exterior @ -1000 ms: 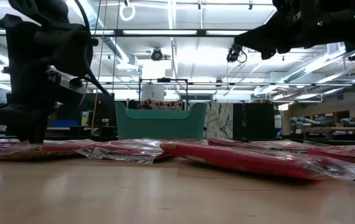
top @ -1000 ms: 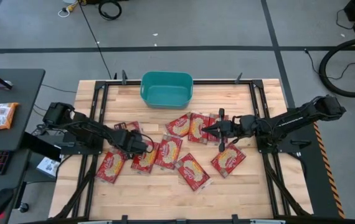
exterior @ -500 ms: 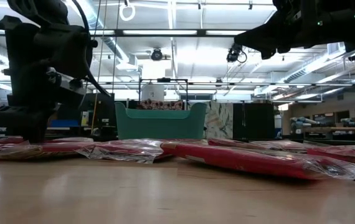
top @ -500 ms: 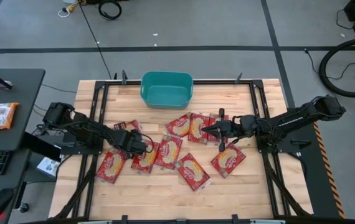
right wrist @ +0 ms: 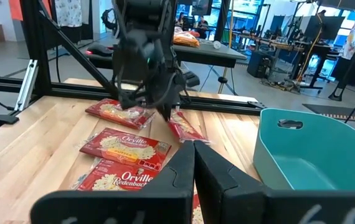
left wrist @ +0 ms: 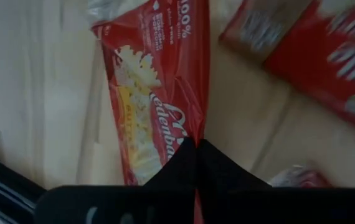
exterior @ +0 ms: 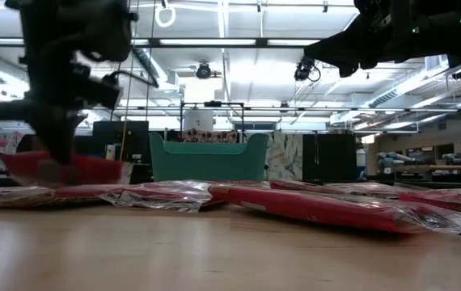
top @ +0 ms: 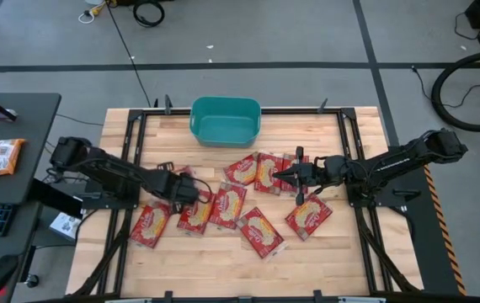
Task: Sort popcorn bags into baskets
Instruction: Put the popcorn bag into the green bin
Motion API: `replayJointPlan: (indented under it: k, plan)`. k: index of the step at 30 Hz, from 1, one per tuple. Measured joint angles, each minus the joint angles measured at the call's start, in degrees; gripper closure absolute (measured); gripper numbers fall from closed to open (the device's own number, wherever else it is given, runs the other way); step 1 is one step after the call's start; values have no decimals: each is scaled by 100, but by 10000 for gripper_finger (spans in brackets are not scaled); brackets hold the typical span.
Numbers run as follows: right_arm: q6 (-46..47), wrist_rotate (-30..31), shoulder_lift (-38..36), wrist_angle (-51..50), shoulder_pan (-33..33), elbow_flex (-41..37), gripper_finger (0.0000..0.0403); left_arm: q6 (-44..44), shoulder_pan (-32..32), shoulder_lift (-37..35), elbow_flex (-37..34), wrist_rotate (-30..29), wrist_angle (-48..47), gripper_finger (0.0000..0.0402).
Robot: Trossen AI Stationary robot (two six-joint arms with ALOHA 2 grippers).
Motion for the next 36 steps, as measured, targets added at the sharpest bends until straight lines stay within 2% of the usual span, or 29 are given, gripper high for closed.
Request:
replayJointPlan:
  k: [6, 12, 17, 24, 28, 36]
  plan:
    - [219, 305, 0, 0, 1, -1, 389, 761, 179, -35, 866, -83, -239, 400]
    - [447, 376, 0, -2, 2, -2, 389, 1597, 577, -22, 1631, -502, -144, 401]
    - [748, 366, 0, -142, 2, -3, 389, 2563, 940, -22, 1921, -490, 534, 401]
    - [1055, 361, 0, -181, 73, -4, 389, 3862, 1630, 79, 1941, -494, 1731, 401]
    - [1055, 403, 0, -184, 188, -4, 389, 4597, 2011, 383, 2013, -464, 2177, 401]
    - [1055, 648, 0, -275, 329, -7, 389, 5733, 2683, 1403, 2827, -452, 2220, 401]
